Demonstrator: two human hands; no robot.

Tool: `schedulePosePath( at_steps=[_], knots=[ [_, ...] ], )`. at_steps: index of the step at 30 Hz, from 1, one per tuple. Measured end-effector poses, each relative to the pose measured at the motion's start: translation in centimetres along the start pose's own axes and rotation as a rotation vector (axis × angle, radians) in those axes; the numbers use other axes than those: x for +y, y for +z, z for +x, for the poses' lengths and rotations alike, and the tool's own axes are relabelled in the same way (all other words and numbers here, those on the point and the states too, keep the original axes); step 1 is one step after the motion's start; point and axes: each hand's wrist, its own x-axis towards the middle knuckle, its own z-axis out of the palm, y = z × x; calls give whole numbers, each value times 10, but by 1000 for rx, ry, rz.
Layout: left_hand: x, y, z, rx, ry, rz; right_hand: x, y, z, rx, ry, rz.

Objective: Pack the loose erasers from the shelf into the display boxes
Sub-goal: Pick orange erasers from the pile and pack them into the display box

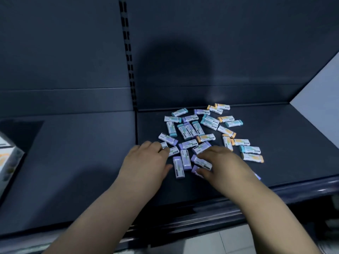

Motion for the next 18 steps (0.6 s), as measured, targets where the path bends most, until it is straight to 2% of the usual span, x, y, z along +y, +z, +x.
schedulePosePath(
  at_steps=[4, 6, 10, 13, 18],
  knots=[
    [18, 6, 16, 5, 34, 14, 29, -1, 1, 66, 100, 6],
    [27, 7, 24, -71, 28, -6, 48, -3, 3, 128, 168, 24],
    [59, 18, 48, -105, 29, -44, 99, -15, 11, 184, 220, 43],
    [87, 26, 66, -40, -15, -48, 136, -24, 19, 141, 190, 44],
    [132, 35, 96, -43, -87, -50, 188, -36, 29, 48, 54, 26]
  ],
)
